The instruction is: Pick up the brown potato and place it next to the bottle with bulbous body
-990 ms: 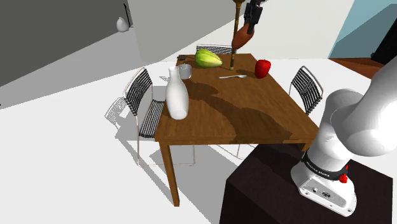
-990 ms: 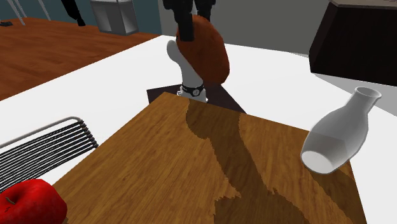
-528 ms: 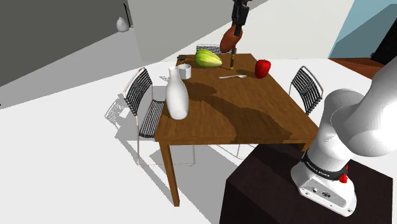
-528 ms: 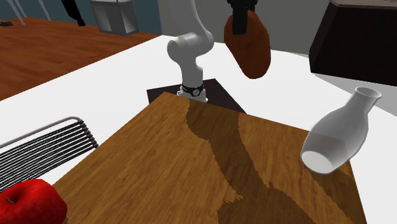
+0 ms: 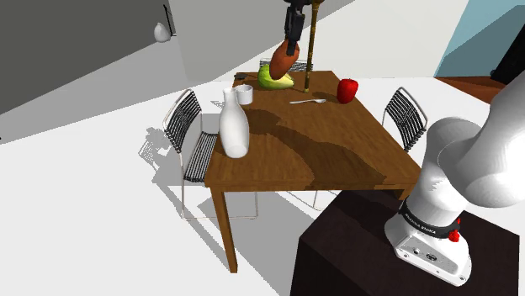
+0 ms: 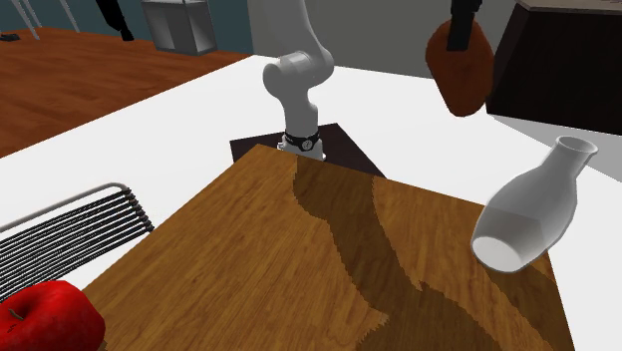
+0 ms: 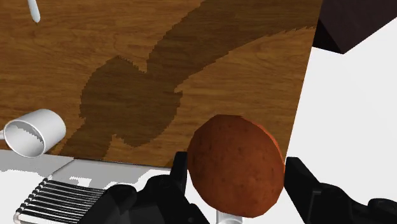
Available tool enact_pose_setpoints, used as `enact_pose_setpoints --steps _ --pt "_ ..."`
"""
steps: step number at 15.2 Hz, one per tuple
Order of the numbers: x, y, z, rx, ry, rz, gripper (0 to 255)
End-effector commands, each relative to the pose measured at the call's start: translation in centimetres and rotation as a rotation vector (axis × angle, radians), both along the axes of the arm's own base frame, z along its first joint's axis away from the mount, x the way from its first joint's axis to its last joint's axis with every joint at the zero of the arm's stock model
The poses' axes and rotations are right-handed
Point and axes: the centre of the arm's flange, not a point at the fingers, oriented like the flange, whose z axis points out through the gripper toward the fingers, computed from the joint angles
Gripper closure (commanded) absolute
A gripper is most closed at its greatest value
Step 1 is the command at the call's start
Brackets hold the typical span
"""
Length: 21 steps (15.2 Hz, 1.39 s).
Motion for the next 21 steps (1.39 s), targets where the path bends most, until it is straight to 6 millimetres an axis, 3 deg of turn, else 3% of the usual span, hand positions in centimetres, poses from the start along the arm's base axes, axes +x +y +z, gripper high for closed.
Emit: enact_pose_setpoints --steps 1,13,21 --pt "0.2 2.7 0.2 0.001 0.000 -0.001 255" --pt "0.8 18.2 0.2 0.001 0.000 -0.001 255" --pt "0.8 18.2 -4.0 0.001 0.000 -0.001 255"
